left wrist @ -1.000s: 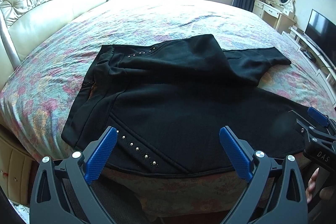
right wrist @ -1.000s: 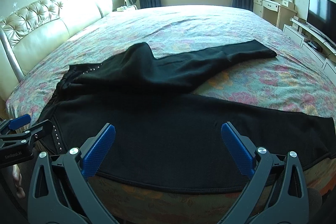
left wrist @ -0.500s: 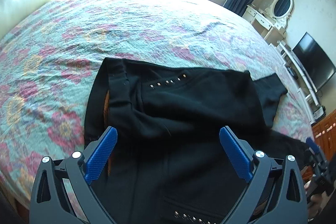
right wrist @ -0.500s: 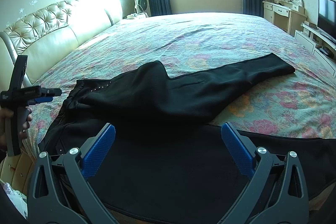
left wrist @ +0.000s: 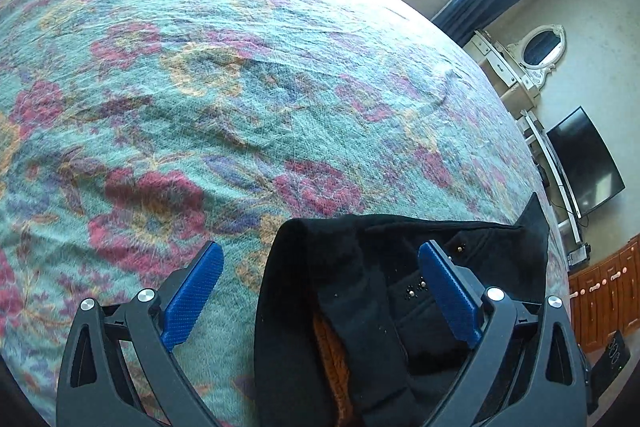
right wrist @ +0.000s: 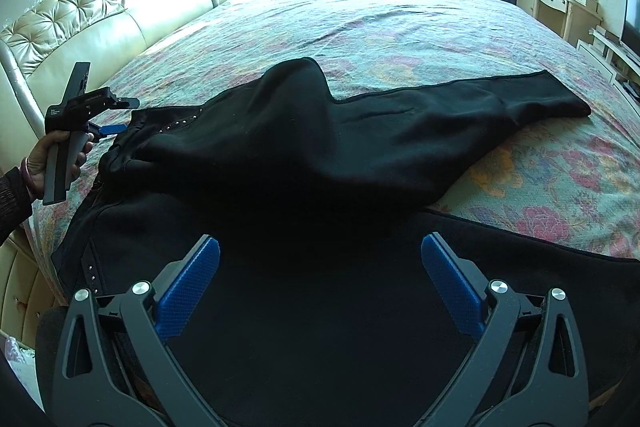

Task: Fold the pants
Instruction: 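Grasp the studded waistband with the left gripper while the right gripper grasps the trouser hem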

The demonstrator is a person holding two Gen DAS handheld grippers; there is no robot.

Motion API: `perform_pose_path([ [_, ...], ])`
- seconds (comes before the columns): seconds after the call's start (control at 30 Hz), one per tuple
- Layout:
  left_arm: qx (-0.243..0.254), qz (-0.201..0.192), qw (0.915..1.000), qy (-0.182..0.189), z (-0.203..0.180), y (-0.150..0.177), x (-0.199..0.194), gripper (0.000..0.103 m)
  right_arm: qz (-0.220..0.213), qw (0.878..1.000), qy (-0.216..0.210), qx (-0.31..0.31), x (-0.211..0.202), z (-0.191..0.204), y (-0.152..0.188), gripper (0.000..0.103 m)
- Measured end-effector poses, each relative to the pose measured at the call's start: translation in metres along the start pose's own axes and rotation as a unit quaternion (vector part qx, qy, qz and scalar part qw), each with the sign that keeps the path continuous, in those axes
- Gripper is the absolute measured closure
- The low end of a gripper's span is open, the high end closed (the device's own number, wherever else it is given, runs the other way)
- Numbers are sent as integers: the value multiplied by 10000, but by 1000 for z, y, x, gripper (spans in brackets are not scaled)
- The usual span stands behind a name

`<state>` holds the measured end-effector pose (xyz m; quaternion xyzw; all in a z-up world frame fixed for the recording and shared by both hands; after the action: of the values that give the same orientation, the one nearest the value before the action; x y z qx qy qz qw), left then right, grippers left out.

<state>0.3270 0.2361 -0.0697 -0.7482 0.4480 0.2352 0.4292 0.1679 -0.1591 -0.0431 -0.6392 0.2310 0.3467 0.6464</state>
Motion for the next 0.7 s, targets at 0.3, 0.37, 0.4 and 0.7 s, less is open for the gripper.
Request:
perform_pose_path([
  [0.3,564,278,9980,-88,-8,5,22,40,145,9993,-329,105,15,-8,-7,2],
  [0.37,542,304,9978,-230,-6,5,24,46,146,9984,-524,153,18,-12,-13,2],
  [0.4,479,334,9981,-203,-4,4,24,57,171,9976,-653,179,20,-14,-16,2],
  [0.7,75,482,9988,84,10,5,28,87,125,9771,-2099,-320,54,-53,-97,2],
])
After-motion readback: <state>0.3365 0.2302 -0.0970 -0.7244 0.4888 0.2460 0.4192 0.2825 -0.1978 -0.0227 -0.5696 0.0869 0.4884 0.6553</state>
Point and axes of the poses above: each gripper's, at about its wrist camera, not at the fingertips, and x roughly the way its jaws point, z to its left, y to its underside, the point moved 1 cm from there along x, roughly the way its jaws point, and after that the axes turned 6 degrees about -x, right-handed, at the moved point
